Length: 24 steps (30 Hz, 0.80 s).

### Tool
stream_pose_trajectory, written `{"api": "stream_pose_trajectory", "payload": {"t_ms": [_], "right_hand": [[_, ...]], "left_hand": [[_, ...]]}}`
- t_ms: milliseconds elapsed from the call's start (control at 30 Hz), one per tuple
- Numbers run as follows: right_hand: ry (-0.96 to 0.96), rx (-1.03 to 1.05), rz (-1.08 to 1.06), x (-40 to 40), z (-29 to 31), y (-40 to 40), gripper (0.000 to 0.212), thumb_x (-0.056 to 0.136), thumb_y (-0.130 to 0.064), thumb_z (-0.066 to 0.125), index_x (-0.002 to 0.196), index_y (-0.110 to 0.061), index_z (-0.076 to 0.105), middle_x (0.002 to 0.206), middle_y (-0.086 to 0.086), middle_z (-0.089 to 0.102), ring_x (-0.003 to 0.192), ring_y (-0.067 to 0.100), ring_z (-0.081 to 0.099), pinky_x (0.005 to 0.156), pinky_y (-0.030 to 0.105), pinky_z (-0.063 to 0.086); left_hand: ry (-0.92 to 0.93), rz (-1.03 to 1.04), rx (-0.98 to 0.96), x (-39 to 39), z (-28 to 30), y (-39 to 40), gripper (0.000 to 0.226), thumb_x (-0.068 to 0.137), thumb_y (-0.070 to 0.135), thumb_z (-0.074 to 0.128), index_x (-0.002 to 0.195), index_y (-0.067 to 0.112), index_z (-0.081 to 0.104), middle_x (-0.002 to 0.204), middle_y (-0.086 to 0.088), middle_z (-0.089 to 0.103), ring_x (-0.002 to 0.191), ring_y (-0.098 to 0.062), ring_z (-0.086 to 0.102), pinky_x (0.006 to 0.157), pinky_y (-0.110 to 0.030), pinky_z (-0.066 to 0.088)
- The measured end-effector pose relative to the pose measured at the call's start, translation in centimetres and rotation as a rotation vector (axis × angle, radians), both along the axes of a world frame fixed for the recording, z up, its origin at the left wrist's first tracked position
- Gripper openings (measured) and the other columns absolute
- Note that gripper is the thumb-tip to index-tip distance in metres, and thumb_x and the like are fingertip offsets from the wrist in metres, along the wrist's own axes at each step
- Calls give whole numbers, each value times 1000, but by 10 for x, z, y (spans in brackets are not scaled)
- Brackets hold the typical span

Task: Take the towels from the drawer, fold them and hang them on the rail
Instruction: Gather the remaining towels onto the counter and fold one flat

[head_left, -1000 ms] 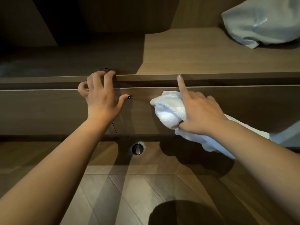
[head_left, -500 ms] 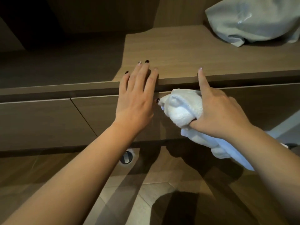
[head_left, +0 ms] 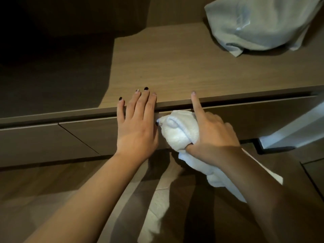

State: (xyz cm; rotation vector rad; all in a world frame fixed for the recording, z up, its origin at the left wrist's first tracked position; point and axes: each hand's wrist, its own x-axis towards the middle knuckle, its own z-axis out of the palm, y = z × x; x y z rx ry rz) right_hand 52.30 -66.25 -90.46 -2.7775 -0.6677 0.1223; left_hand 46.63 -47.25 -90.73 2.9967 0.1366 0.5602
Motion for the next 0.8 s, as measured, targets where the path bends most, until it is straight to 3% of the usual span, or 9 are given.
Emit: {"api": "stream_pose_trajectory", "payload": {"t_ms": [100, 200, 333, 500, 567, 633, 700, 800], "right_hand": [[147, 11, 6, -8, 26, -5, 138, 63, -52, 81, 145, -42, -30, 128, -3, 53, 115, 22, 51, 85, 41, 41], [199, 39, 45, -20, 69, -13, 133, 66, -49, 81, 151, -37, -21, 132, 0, 54, 113, 23, 54, 82, 35, 46], [296, 96, 78, -33, 139, -22, 128, 68, -46, 80, 150, -44, -18, 138, 1, 52, 114, 23, 56, 91, 45, 51], [382, 262, 134, -48, 238, -35, 102, 69, -40, 81, 153, -30, 24, 144, -2, 48, 128, 19, 50, 103, 46, 44], [416, 348, 181, -53, 280, -37, 89, 72, -48, 75, 149, -29, 34, 143, -5, 50, 129, 15, 49, 107, 41, 42], [429, 367, 217, -59, 322, -37, 81, 76, -56, 70, 146, -35, 37, 141, -7, 50, 128, 11, 50, 107, 30, 40], [495, 347, 215, -63, 361, -38, 89, 70, -40, 81, 147, -38, 36, 139, -17, 48, 126, -2, 45, 102, 14, 38], [552, 384, 158, -68, 410, -46, 82, 65, -23, 85, 135, -41, 46, 115, -39, 50, 105, -20, 48, 88, 0, 39]], "left_hand": [[185, -19, -138, -12, 34, -9, 70, 91, 24, 62, 152, 7, 31, 160, -16, 27, 150, -30, 17, 121, -50, 8], [278, -28, -288, -30, 76, -15, 68, 91, 20, 64, 151, 7, 35, 159, -16, 26, 150, -29, 18, 120, -43, 17], [395, -54, -501, -49, 142, -19, 72, 93, 24, 65, 153, 11, 28, 161, -10, 22, 151, -23, 12, 117, -29, 10], [520, -19, -685, -63, 233, -22, 78, 92, 21, 67, 155, 15, 21, 160, -5, 25, 147, -20, 20, 120, -34, 23], [492, -43, -767, -64, 274, -22, 65, 92, 20, 66, 149, 14, 34, 149, -6, 41, 135, -20, 39, 112, -35, 36], [426, -71, -843, -66, 318, -24, 38, 94, 22, 62, 130, 18, 51, 123, 0, 57, 109, -12, 55, 92, -30, 48], [398, -83, -910, -68, 362, -25, 22, 95, 25, 58, 117, 19, 55, 110, 3, 61, 98, -8, 58, 81, -28, 49], [387, -88, -960, -72, 418, -24, 18, 98, 25, 56, 114, 17, 58, 106, 0, 65, 97, -14, 61, 86, -38, 53]]}}
